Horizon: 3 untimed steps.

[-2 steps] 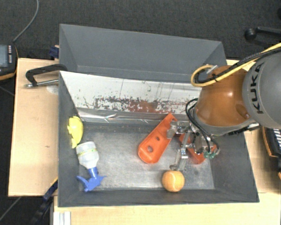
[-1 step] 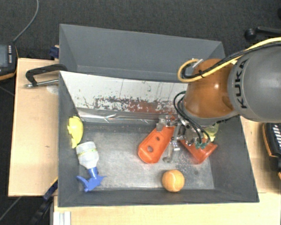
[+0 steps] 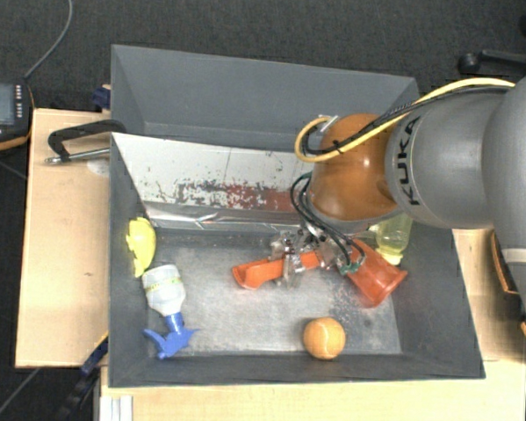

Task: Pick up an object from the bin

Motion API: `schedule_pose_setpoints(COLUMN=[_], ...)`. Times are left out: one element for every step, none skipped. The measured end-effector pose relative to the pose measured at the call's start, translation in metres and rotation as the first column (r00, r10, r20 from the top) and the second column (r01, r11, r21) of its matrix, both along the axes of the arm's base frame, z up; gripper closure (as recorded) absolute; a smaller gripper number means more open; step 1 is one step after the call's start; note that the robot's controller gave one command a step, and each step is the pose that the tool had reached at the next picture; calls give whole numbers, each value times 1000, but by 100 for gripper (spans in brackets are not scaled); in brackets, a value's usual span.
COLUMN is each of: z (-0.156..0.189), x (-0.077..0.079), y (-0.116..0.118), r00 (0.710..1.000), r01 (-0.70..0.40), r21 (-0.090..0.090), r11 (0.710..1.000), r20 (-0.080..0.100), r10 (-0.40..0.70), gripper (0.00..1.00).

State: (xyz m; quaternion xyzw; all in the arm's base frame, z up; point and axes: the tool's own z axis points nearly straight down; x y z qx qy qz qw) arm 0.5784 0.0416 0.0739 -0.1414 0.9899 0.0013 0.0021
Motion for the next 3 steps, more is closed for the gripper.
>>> schedule_pose_setpoints(z=[0, 13, 50], x=[0, 9, 17], y=[0, -6, -15], r00=[1000, 1000, 1000], r01=[0, 5, -22], r21=[0, 2, 2], r11=[1000, 1000, 1000], r20=[0, 5, 5], r10=[0, -5, 22], gripper=[100, 100, 100])
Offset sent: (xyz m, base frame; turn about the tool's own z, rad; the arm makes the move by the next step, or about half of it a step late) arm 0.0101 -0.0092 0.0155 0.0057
